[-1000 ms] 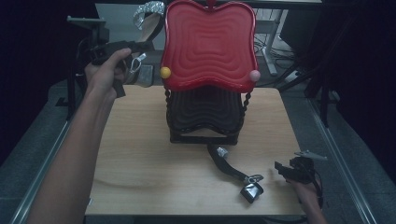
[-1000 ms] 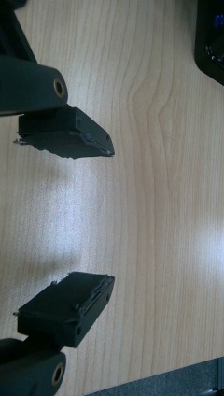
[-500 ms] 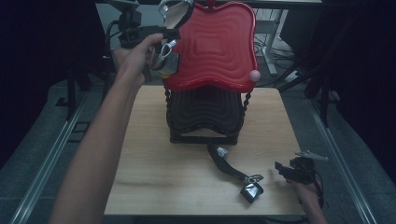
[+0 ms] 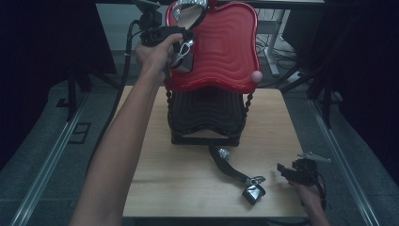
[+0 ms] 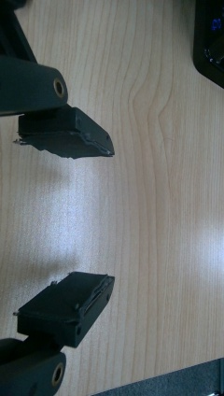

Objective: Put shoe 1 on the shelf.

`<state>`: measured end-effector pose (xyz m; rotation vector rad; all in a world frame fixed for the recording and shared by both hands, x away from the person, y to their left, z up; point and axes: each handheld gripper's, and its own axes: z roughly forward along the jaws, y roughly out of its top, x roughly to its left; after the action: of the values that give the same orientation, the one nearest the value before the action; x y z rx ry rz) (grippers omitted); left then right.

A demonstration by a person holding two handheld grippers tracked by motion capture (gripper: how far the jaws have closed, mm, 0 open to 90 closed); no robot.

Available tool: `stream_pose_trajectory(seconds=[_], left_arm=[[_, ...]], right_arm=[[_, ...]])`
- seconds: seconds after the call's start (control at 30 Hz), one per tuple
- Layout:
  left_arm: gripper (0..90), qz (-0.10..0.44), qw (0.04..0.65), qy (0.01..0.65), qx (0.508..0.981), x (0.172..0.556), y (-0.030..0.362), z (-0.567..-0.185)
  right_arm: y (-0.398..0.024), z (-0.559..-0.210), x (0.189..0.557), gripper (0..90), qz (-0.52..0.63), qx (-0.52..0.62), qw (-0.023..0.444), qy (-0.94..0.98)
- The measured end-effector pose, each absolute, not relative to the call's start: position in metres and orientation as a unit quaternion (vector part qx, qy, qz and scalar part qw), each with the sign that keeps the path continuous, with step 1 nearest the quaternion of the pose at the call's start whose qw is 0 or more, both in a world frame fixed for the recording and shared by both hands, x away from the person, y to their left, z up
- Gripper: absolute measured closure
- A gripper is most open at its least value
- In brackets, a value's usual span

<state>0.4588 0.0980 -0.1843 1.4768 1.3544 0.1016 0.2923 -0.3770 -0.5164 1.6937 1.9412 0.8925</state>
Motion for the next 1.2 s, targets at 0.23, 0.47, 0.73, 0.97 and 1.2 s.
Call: stream_pose_trajectory(seconds=[0.23,0.47,0.73,0.97,1.2], left_arm=[[42.8,0.100,0.497,0.590,0.628,0.473,0.085,-0.198],[42.1,0.141,0.473,0.598,0.631,0.473,0.075,-0.199],[36.1,0.139,0.467,0.591,0.643,0.469,0.070,-0.198],[21.7,0.130,0.497,0.586,0.626,0.469,0.079,-0.190],[21.8,0.109,0.523,0.557,0.636,0.459,0.092,-0.185]], right_arm=[[-0.377,-0.518,0.293,32.0,0.321,0.607,0.205,0.698],[-0.373,-0.518,0.293,31.9,0.320,0.602,0.205,0.702],[-0.373,-0.516,0.292,31.9,0.321,0.602,0.207,0.701],[-0.373,-0.517,0.293,31.9,0.319,0.602,0.205,0.703],[-0.375,-0.517,0.293,31.9,0.321,0.605,0.206,0.699]])
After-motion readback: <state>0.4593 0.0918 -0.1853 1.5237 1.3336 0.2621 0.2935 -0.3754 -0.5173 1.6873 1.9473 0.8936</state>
